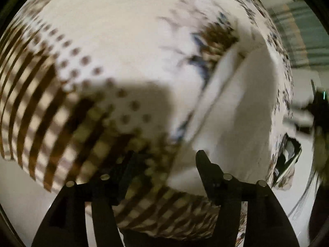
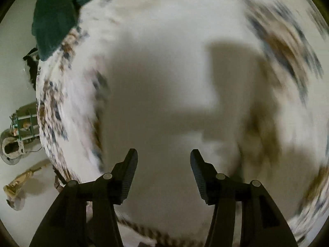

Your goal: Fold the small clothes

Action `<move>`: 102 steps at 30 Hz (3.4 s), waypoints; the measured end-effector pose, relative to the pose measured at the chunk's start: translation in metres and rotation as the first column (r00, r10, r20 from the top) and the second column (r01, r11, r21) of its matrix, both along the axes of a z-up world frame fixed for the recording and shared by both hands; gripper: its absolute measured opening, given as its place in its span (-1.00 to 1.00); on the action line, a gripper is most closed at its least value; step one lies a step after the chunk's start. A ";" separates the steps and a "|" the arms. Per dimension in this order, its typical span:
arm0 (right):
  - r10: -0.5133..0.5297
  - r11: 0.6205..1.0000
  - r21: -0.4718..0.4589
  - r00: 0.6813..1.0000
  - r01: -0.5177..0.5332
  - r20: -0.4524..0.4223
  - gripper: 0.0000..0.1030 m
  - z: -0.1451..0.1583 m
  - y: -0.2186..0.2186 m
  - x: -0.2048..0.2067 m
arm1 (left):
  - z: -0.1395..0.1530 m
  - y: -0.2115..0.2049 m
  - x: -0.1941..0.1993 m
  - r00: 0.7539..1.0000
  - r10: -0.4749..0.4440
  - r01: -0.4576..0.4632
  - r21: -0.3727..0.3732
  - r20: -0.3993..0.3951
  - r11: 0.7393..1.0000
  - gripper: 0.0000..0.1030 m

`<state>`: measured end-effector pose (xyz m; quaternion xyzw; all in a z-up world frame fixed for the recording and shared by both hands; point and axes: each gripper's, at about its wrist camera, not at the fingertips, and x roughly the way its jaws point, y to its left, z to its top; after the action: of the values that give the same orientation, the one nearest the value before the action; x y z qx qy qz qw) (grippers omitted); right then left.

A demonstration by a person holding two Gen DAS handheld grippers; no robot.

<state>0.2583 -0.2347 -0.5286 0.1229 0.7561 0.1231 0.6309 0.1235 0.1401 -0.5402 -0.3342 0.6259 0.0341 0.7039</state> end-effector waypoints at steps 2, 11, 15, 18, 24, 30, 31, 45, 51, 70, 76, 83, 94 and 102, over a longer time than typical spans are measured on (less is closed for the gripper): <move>-0.052 0.999 0.002 0.996 0.052 -0.066 0.08 -0.019 -0.028 -0.047 | -0.002 -0.012 0.012 0.999 -0.033 0.033 0.024 0.000 0.999 0.12; -0.249 0.938 0.171 0.929 0.302 -0.275 0.08 -0.111 -0.054 -0.196 | -0.001 -0.032 0.020 0.993 -0.082 0.092 0.127 -0.080 0.988 0.12; -0.419 0.836 0.231 0.851 0.498 -0.316 -0.13 -0.125 -0.063 -0.221 | 0.000 -0.037 0.021 0.991 -0.102 0.116 0.159 -0.090 0.981 0.12; -0.504 0.789 0.221 0.809 0.574 -0.303 -0.90 -0.128 -0.075 -0.236 | -0.001 -0.046 0.028 0.991 -0.105 0.116 0.162 -0.077 0.980 0.12; -0.447 0.860 0.125 0.849 0.494 -0.280 -0.95 -0.111 -0.074 -0.289 | -0.008 -0.056 0.041 0.992 -0.112 0.120 0.134 -0.063 0.984 0.12; -0.387 0.899 0.099 0.881 0.426 -0.273 -0.96 -0.099 -0.049 -0.322 | -0.002 -0.067 0.044 0.984 -0.175 0.176 0.192 -0.023 0.965 -0.98; -0.378 0.905 0.097 0.887 0.415 -0.266 -0.96 -0.097 -0.047 -0.321 | 0.000 -0.070 0.048 0.984 -0.178 0.179 0.196 -0.019 0.964 -0.95; -0.234 0.969 0.023 0.938 0.248 -0.255 -0.96 -0.096 -0.016 -0.331 | 0.009 -0.038 -0.003 0.994 -0.109 0.112 0.198 -0.024 0.974 -0.96; -0.226 0.973 -0.022 0.936 0.229 -0.270 -0.95 -0.138 0.003 -0.326 | -0.024 -0.040 -0.005 0.993 -0.107 0.113 0.148 -0.053 0.982 -0.93; -0.406 0.871 0.169 0.870 0.461 -0.280 0.26 -0.124 -0.073 -0.281 | 0.035 -0.008 0.099 0.985 -0.029 0.026 0.019 0.170 0.999 0.07; -0.461 0.863 0.175 0.880 0.474 -0.114 0.26 -0.109 -0.089 -0.183 | 0.041 -0.045 0.237 0.952 -0.126 0.128 0.013 0.278 0.992 0.15; -0.495 0.849 0.198 0.868 0.490 -0.028 0.26 -0.102 -0.080 -0.098 | -0.008 -0.095 0.355 0.924 -0.292 0.299 0.010 0.246 0.954 -0.68; -0.496 0.842 0.177 0.861 0.509 -0.117 0.26 -0.135 -0.048 -0.094 | -0.018 -0.031 0.366 0.958 -0.177 0.196 -0.064 0.227 0.978 -0.76; -0.493 0.833 0.197 0.855 0.518 -0.163 0.26 -0.123 -0.055 -0.118 | 0.002 -0.023 0.265 0.953 -0.226 0.254 -0.125 0.200 0.959 0.04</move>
<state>0.1400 -0.2895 -0.6512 0.3980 0.7092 0.0334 0.5810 0.3882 0.1172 -0.5381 -0.3088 0.5950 -0.1297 0.7306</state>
